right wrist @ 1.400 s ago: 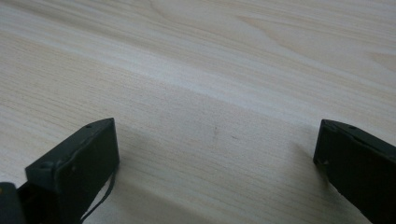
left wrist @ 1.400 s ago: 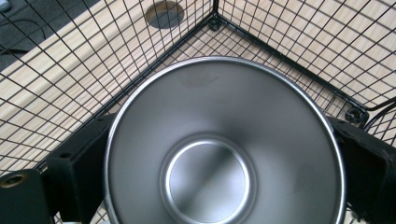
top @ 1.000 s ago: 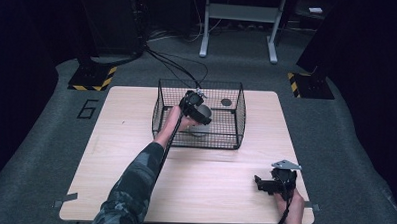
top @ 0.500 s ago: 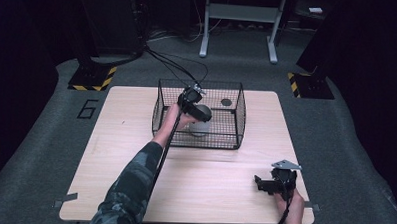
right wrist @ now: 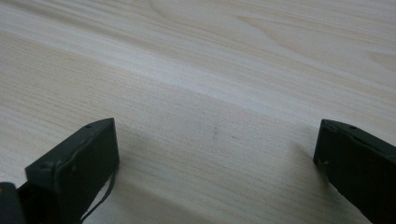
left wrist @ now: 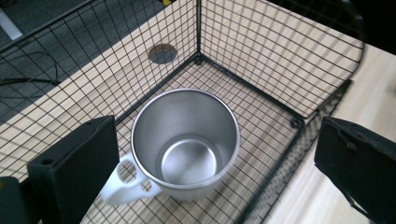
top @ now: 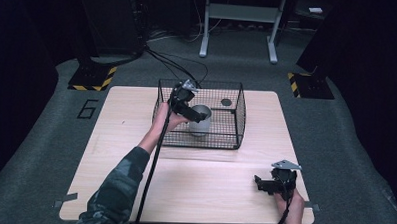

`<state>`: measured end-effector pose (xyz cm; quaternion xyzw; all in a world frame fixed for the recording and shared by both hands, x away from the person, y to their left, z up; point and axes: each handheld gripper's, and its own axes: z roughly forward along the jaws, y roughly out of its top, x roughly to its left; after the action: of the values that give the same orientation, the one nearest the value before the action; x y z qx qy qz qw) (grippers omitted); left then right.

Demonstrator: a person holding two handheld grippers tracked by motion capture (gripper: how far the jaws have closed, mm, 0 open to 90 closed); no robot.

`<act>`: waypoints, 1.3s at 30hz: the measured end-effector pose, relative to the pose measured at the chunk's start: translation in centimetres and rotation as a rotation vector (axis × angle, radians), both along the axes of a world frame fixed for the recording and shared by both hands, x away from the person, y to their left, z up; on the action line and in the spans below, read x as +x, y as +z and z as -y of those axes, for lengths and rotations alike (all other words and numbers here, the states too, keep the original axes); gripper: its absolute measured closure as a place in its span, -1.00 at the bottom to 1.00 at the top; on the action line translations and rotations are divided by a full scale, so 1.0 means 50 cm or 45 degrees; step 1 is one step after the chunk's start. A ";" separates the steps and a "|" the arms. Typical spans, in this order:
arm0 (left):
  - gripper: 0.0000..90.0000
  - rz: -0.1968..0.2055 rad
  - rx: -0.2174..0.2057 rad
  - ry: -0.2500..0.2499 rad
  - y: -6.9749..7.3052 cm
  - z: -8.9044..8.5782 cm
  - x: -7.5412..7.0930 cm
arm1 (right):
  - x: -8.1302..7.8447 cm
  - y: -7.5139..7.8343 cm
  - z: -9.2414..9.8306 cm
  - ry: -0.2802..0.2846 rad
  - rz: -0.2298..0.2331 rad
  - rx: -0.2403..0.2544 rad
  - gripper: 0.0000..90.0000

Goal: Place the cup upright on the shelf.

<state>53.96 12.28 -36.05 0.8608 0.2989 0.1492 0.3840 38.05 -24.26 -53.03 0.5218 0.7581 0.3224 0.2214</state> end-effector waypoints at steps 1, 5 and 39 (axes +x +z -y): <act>-1.00 0.012 -0.001 0.004 0.004 -0.002 -0.010 | 0.000 0.000 0.000 0.000 0.005 0.002 -1.00; -0.99 0.054 -0.025 -0.004 0.020 -0.016 -0.048 | 0.000 0.000 0.000 -0.002 0.005 0.002 -1.00; -1.00 -0.014 0.029 0.150 -0.221 -0.241 -0.301 | -0.001 0.000 -0.001 -0.010 -0.002 -0.002 -1.00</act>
<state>38.91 24.35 -47.11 0.8468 0.3493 0.1702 0.3632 37.99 -24.21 -53.02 0.5251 0.7564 0.3204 0.2224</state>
